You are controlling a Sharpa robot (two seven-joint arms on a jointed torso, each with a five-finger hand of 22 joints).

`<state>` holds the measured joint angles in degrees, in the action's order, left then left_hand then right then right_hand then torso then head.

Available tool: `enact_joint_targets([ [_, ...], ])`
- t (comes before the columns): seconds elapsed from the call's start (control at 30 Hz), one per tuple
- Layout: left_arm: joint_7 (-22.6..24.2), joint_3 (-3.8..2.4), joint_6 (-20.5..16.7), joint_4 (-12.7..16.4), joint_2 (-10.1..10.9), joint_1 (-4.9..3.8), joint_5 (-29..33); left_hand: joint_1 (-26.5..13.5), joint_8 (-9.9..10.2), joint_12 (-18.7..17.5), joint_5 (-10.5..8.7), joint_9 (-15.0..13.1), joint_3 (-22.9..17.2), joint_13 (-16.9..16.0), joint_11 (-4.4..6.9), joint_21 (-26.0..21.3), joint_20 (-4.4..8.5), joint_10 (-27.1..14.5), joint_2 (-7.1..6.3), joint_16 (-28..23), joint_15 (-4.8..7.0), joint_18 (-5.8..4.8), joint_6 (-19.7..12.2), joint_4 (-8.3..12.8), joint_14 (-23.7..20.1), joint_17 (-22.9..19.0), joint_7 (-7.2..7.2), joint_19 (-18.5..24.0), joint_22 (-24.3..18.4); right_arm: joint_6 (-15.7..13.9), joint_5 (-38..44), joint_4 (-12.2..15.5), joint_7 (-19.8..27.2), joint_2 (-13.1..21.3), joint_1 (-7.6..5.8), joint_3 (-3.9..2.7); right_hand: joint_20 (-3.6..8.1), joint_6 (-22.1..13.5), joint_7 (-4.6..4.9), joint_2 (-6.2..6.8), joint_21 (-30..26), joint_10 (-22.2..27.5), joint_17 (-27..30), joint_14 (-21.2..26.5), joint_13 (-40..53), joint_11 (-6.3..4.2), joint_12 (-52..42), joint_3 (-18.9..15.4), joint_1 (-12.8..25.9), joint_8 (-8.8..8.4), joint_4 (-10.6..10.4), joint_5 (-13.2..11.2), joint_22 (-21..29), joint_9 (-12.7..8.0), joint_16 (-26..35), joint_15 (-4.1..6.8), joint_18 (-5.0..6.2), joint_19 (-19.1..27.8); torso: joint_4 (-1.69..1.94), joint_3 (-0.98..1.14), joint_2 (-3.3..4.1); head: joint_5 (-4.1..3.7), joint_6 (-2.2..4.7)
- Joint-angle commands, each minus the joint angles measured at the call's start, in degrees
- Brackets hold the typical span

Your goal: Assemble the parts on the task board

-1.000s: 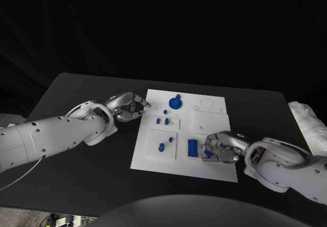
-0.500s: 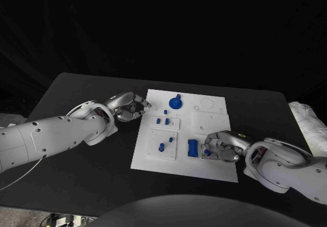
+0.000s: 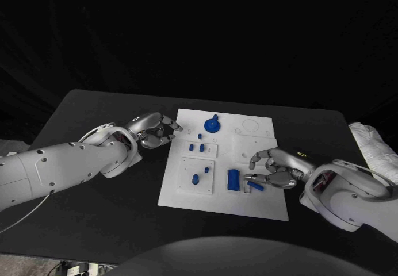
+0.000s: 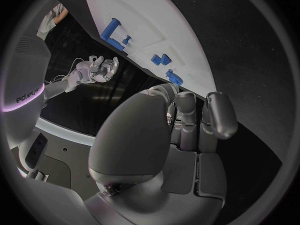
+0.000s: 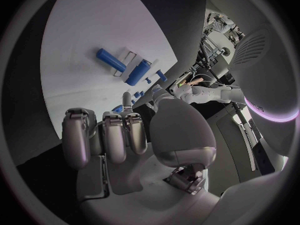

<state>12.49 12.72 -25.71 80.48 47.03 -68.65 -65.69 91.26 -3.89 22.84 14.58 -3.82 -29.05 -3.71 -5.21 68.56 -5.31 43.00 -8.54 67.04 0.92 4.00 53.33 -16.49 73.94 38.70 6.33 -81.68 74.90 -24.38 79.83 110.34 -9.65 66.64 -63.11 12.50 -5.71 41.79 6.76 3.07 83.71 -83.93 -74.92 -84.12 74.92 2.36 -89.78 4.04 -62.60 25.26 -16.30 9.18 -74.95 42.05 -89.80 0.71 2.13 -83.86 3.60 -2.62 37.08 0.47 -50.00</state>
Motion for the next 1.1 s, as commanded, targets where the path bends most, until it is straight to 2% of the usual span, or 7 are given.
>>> enact_joint_targets([
  [0.03,-0.2,-0.05,0.8,0.0,-0.2,0.00,0.3,0.0,-0.2,-0.3,0.16,-0.1,-0.3,-0.1,-0.04,-0.3,0.03,0.5,-0.72,-0.2,-0.10,0.47,0.0,0.0,-0.4,-0.1,0.25,0.2,9.2,0.6,0.2,1.0,-1.8,0.5,-1.05,0.01,-0.16,0.6,0.06,-0.03,0.5,-6.1,-15.1,-5.9,15.1,0.43,-0.2,0.1,0.5,-0.73,-0.2,0.4,-12.9,-1.3,-0.2,-0.35,-0.50,-2.2,0.00,0.05,0.01,0.02,0.00],
  [0.13,-0.3,-0.05,0.9,0.0,-0.3,0.01,0.3,0.0,-0.2,-0.3,0.15,-0.1,-0.3,-0.1,-0.04,-0.3,0.03,0.5,-0.72,-0.2,-0.11,0.47,0.0,0.0,-0.4,-0.1,0.28,0.2,9.2,2.4,0.2,1.9,-3.7,1.1,-2.40,0.01,-0.16,1.6,0.11,-0.35,1.2,-6.1,-15.1,-5.9,15.1,0.46,-0.2,0.3,1.1,-1.96,-0.1,4.5,-13.2,-3.5,-0.2,-0.32,-0.67,-2.7,0.05,0.03,0.01,0.00,0.00],
  [0.27,-0.4,-0.05,0.9,0.0,-0.3,0.01,0.3,0.0,-0.2,-0.3,0.15,-0.1,-0.3,-0.1,-0.04,-0.3,0.03,0.5,-0.72,-0.2,-0.11,0.47,0.0,0.0,-0.4,-0.1,0.28,0.2,9.2,6.8,1.2,2.4,-7.3,1.2,-3.68,0.01,-0.04,2.1,0.18,0.04,1.3,-6.1,-15.1,-5.9,15.1,0.45,-0.2,2.2,-1.0,-3.86,0.8,18.8,-13.2,-6.0,-0.2,-0.24,-0.70,-2.8,-0.02,0.03,-0.01,0.14,0.00],
  [0.33,-0.4,-0.04,0.9,0.0,-0.3,0.02,0.3,0.0,-0.2,-0.3,0.15,-0.1,-0.4,-0.1,-0.05,-0.2,0.02,0.5,-0.76,-0.2,-0.11,0.45,0.1,0.0,-0.4,-0.1,0.37,0.2,9.2,10.4,2.3,2.6,-10.1,1.0,-4.18,0.01,-0.09,2.3,0.27,0.64,1.3,-6.1,-15.1,-5.9,15.1,0.53,-0.2,2.9,-1.7,-4.57,1.2,22.3,-13.1,-7.0,-0.2,-0.30,-0.67,-2.8,-0.05,0.02,0.02,0.28,0.00],
  [0.73,-0.4,-0.05,0.9,0.1,-0.2,0.02,0.3,-0.1,-0.3,-0.4,0.14,-0.1,-0.7,-0.1,0.01,-0.2,0.01,0.6,-0.84,-0.2,-0.11,0.45,0.3,0.1,-0.4,0.0,0.72,0.2,9.2,25.3,7.2,2.7,-19.4,-0.9,-5.00,0.00,-0.35,1.4,0.56,2.91,0.7,-6.1,-15.1,-5.9,15.1,0.80,-0.2,2.7,-3.3,-3.79,3.5,9.5,-12.9,-7.2,-0.2,-0.54,-0.52,-2.5,-0.02,-0.02,0.01,0.31,0.00],
  [0.97,-0.5,-0.05,1.0,0.1,-0.2,0.02,0.3,-0.1,-0.3,-0.4,0.14,-0.1,-0.7,-0.1,0.01,-0.2,0.01,0.6,-0.84,-0.2,-0.11,0.45,0.3,0.1,-0.4,0.0,0.72,0.2,9.2,29.0,8.8,2.6,-19.7,-2.0,-5.09,-0.01,-0.26,1.2,0.54,2.91,0.2,-6.1,-15.1,-5.9,15.1,0.76,-0.2,3.5,-4.2,-3.63,4.3,17.3,-12.7,-7.5,-0.2,-0.47,-0.38,-2.1,-0.01,-0.01,-0.02,0.38,0.00],
  [1.1,-0.5,-0.05,1.1,0.0,-0.2,0.02,0.3,-0.1,-0.3,-0.4,0.14,-0.1,-0.7,-0.1,0.01,-0.2,0.01,0.6,-0.84,-0.2,-0.11,0.45,0.3,0.1,-0.4,0.0,0.72,0.2,9.2,29.5,8.9,2.4,-19.7,-2.4,-5.10,-0.01,-0.29,0.9,0.63,3.10,0.1,-6.1,-15.1,-5.9,15.1,0.82,-0.2,3.6,-4.1,-3.81,4.4,18.1,-12.7,-7.8,-0.2,-0.51,-0.35,-2.0,-0.02,-0.05,-0.07,0.29,0.00],
])
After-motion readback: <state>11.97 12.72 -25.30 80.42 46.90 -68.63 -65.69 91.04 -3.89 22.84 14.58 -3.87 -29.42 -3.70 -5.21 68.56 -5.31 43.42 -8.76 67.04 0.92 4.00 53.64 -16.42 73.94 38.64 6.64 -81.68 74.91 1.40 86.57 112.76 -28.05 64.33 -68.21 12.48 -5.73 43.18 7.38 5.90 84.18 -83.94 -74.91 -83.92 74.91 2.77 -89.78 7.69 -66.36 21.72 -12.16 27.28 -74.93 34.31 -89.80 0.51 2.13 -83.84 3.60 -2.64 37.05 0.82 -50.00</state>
